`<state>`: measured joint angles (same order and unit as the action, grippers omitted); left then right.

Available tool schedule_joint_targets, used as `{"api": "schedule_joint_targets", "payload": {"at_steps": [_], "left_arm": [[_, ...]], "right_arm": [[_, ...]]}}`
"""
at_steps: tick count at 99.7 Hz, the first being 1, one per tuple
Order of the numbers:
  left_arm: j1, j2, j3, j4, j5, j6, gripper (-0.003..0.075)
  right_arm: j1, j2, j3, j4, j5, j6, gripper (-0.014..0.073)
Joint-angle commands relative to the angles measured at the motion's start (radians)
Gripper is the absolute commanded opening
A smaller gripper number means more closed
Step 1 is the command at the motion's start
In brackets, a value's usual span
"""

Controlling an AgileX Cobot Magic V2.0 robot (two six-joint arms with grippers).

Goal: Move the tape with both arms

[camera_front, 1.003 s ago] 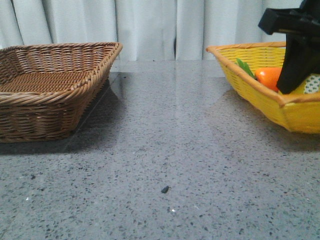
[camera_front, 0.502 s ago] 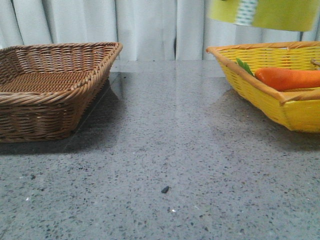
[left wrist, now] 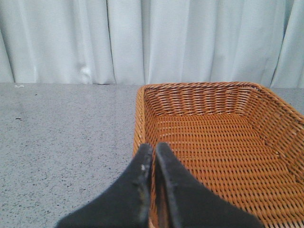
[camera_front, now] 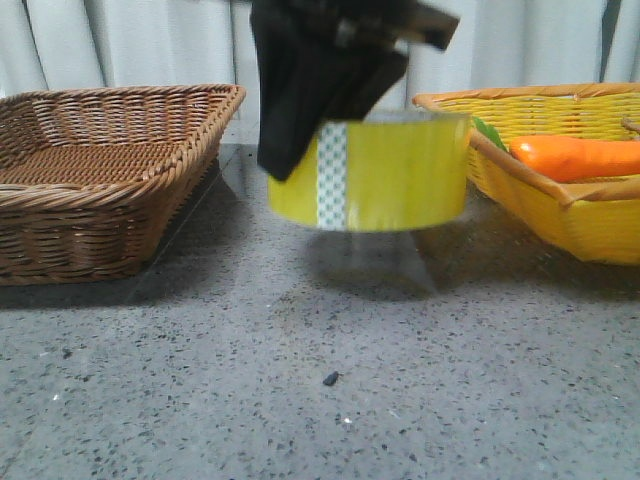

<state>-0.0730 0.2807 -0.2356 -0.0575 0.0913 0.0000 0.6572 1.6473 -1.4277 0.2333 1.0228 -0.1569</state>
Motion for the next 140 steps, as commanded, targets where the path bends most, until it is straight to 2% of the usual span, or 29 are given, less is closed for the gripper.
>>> {"api": "schedule_joint_targets", "payload": {"at_steps": [1, 21, 28, 39, 44, 52, 56, 75, 90, 98, 140], "left_arm": [[0.002, 0.016, -0.039, -0.010, -0.074, -0.005, -0.0021], [0.002, 0.016, -0.039, -0.047, -0.072, -0.005, -0.0020], [0.002, 0.016, -0.039, -0.059, -0.072, -0.005, -0.0020], [0.002, 0.016, -0.039, -0.091, -0.072, -0.005, -0.0014], [0.002, 0.016, -0.042, -0.095, -0.071, -0.005, 0.0012], [-0.013, 0.016, -0.052, -0.095, -0.071, 0.000, 0.0085], [-0.026, 0.018, -0.060, -0.095, -0.066, 0.000, 0.0125], [-0.126, 0.079, -0.133, -0.095, -0.043, 0.000, 0.0218], [-0.234, 0.196, -0.204, -0.095, -0.044, 0.000, 0.0333], [-0.308, 0.266, -0.245, -0.091, -0.043, 0.000, 0.0383], [-0.682, 0.709, -0.517, 0.012, -0.027, 0.006, 0.0389]], "right_arm": [[-0.001, -0.019, -0.037, 0.003, -0.054, -0.011, -0.0013], [-0.001, 0.000, -0.037, 0.003, -0.067, -0.011, 0.0239], [-0.001, 0.000, -0.042, 0.003, -0.069, -0.011, 0.0271], [-0.001, -0.015, -0.042, 0.003, -0.079, -0.011, 0.0269], [-0.001, -0.030, -0.042, 0.003, -0.079, -0.011, 0.0269], [-0.001, -0.066, -0.042, 0.000, -0.070, -0.011, 0.0248], [-0.001, -0.091, -0.042, -0.005, -0.064, -0.011, 0.0211], [-0.001, -0.214, -0.042, -0.029, -0.068, -0.011, -0.0075], [-0.001, -0.312, -0.035, -0.078, -0.055, -0.011, -0.0065], [-0.001, -0.373, -0.006, -0.096, -0.094, -0.011, -0.0065], [-0.001, -0.742, 0.259, -0.119, -0.465, -0.007, -0.0064]]}}
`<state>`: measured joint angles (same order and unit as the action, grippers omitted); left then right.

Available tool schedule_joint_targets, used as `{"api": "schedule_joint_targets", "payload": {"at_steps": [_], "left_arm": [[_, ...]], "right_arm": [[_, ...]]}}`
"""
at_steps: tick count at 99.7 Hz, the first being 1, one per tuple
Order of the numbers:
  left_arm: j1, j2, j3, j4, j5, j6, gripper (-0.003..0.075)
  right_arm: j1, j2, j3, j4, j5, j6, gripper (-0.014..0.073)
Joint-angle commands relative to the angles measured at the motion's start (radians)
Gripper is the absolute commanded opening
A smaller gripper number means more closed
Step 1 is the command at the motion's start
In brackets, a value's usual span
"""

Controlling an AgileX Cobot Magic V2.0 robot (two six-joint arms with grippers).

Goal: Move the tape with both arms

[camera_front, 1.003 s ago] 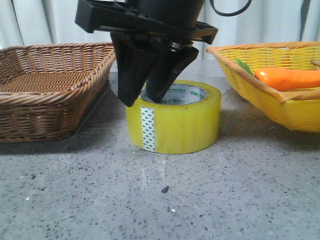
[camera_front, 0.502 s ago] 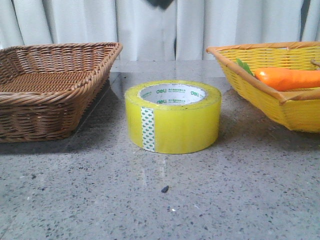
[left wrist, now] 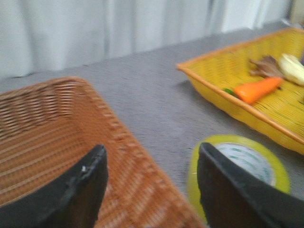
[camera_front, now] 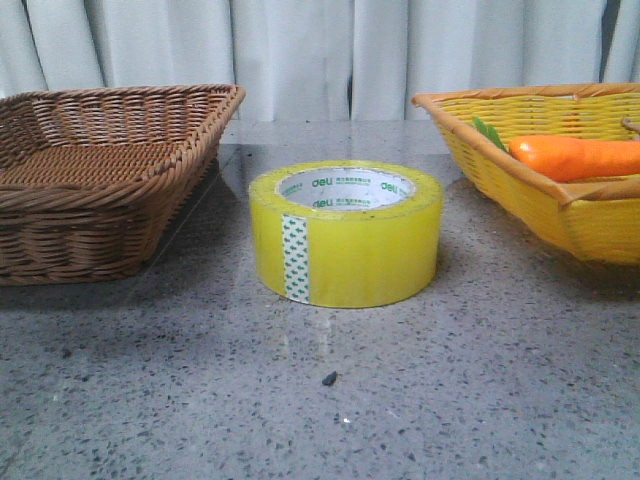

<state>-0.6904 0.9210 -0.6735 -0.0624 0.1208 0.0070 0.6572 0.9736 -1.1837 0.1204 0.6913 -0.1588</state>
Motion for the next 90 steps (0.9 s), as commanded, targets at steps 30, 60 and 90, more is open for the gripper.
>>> {"api": "schedule_joint_targets", "payload": {"at_steps": [30, 60, 90], "left_arm": [[-0.243, 0.355, -0.253, 0.035, -0.011, -0.001, 0.0434], [-0.317, 0.548, -0.378, 0.038, 0.079, 0.000, 0.0447], [-0.315, 0.654, -0.392, 0.045, 0.111, 0.000, 0.0438]], "right_arm": [[-0.001, -0.191, 0.090, -0.006, -0.153, 0.029, -0.0064], [-0.001, -0.196, 0.090, -0.006, -0.149, 0.036, -0.0065], [-0.001, -0.198, 0.090, 0.003, -0.139, 0.036, -0.0065]]}}
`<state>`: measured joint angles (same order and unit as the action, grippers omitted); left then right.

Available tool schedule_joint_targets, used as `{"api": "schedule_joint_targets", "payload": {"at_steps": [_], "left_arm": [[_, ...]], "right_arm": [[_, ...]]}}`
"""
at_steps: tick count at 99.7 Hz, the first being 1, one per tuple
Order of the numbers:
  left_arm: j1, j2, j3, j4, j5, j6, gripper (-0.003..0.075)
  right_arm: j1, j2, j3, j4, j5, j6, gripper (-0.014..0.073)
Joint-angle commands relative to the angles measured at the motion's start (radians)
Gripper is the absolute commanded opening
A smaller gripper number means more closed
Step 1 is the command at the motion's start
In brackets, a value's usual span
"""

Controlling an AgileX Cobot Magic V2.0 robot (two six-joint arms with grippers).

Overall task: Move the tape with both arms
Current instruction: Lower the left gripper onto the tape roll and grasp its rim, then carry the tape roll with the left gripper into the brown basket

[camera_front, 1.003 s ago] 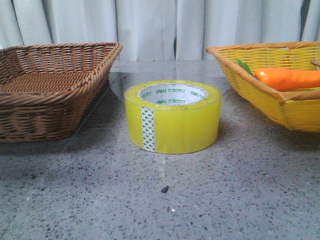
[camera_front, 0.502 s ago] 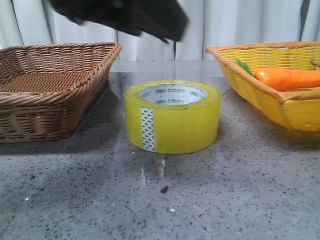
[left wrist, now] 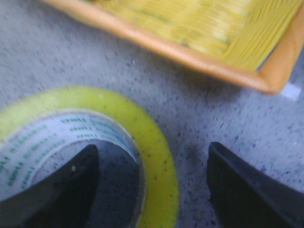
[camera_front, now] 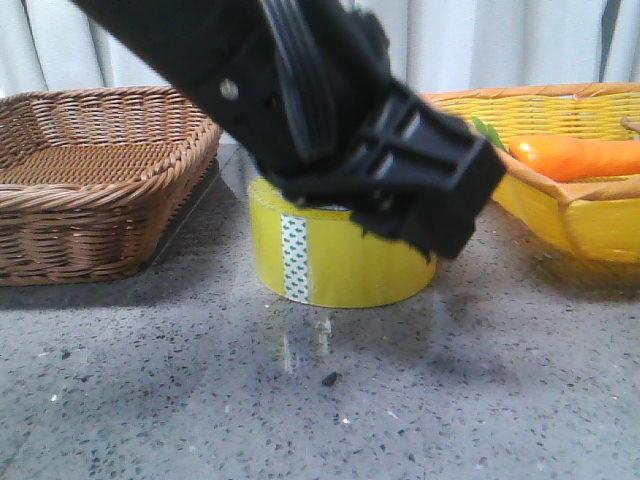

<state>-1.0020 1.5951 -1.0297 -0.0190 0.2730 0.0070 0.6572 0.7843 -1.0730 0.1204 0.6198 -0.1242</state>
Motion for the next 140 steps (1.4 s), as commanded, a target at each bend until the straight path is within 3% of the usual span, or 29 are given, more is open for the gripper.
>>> {"api": "schedule_joint_targets", "payload": {"at_steps": [1, 7, 14, 37, 79, 117, 140], "left_arm": [[-0.004, -0.017, -0.035, 0.004, -0.041, 0.000, 0.0438], [-0.004, -0.005, -0.035, 0.006, -0.046, 0.000, 0.0426], [-0.004, 0.000, -0.035, 0.006, -0.051, 0.000, 0.0358], [-0.004, 0.000, -0.035, 0.008, -0.060, 0.000, -0.0022], [0.029, -0.175, -0.108, 0.073, -0.061, 0.000, -0.0021], [0.327, -0.360, -0.104, 0.075, 0.252, 0.000, -0.0021], [0.392, -0.292, -0.055, 0.075, 0.271, 0.000, -0.0020]], "right_arm": [[-0.001, -0.009, -0.021, 0.005, -0.066, 0.002, -0.0065], [-0.001, -0.009, -0.021, 0.005, -0.063, 0.002, -0.0065], [-0.001, -0.009, -0.021, 0.005, -0.063, 0.002, -0.0065], [-0.001, -0.009, -0.021, 0.005, -0.061, 0.002, -0.0065], [-0.001, -0.009, -0.021, 0.005, -0.058, 0.002, -0.0065], [-0.001, -0.009, -0.021, 0.005, -0.065, 0.002, -0.0065], [-0.001, -0.009, -0.021, 0.011, -0.065, 0.002, -0.0065]]}}
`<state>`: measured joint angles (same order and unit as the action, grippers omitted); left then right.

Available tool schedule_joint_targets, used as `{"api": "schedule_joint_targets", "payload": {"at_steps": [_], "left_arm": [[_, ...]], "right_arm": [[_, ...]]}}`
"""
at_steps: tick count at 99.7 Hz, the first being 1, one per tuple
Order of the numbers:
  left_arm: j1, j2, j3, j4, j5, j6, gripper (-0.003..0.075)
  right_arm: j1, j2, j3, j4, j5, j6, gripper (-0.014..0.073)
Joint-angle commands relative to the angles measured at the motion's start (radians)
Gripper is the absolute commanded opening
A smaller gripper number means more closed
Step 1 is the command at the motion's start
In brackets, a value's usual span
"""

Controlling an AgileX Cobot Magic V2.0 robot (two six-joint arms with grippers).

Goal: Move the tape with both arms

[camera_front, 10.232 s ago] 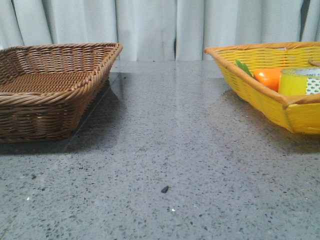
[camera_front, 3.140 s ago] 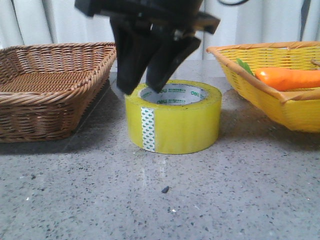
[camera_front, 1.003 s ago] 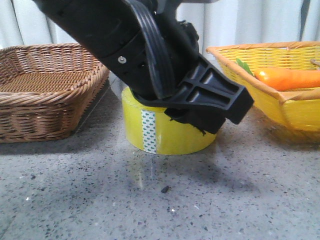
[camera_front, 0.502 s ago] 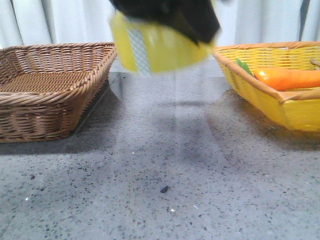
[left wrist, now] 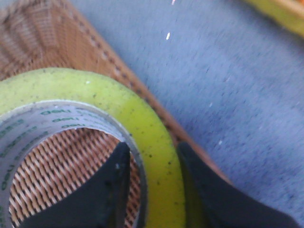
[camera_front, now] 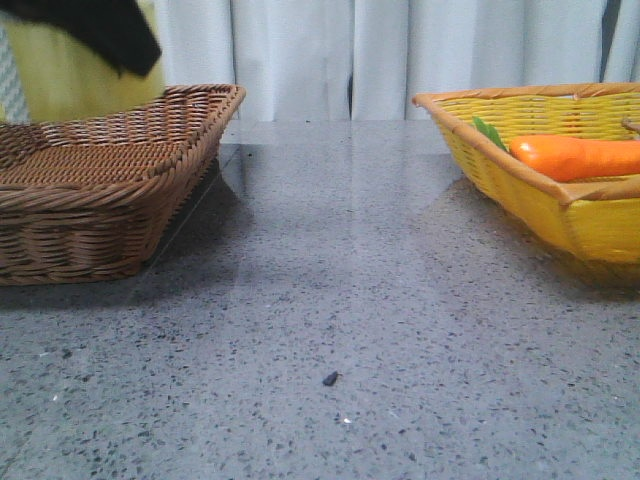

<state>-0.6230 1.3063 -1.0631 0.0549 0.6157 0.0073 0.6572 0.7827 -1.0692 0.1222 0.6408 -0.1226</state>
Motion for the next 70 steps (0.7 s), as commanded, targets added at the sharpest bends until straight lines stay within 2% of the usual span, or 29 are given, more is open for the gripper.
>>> {"api": "schedule_joint_targets", "payload": {"at_steps": [1, 18, 23, 38, 45, 58, 70], "left_arm": [[0.015, 0.000, -0.020, 0.001, -0.069, 0.000, -0.0020], [0.017, 0.067, -0.019, 0.001, -0.051, 0.000, 0.0003], [0.017, 0.076, -0.019, 0.001, -0.053, 0.000, 0.0052], [0.017, 0.077, -0.019, 0.001, -0.087, 0.000, 0.0272], [0.017, 0.077, -0.019, 0.001, -0.091, 0.000, 0.0325], [0.017, 0.065, -0.020, 0.001, -0.077, 0.000, 0.0327], [0.017, 0.018, -0.020, 0.001, -0.066, 0.000, 0.0325]], "right_arm": [[-0.001, -0.007, -0.025, 0.008, -0.086, 0.000, -0.0065], [-0.001, -0.007, -0.025, 0.026, -0.086, 0.000, -0.0065], [-0.001, -0.007, -0.025, 0.026, -0.082, 0.000, -0.0065], [-0.001, -0.007, -0.025, 0.026, -0.059, 0.000, -0.0065], [-0.001, -0.007, -0.025, 0.026, -0.043, 0.000, -0.0065], [-0.001, -0.023, -0.018, 0.026, -0.035, 0.000, -0.0064], [-0.001, -0.064, 0.024, -0.025, -0.044, 0.000, -0.0064]]}}
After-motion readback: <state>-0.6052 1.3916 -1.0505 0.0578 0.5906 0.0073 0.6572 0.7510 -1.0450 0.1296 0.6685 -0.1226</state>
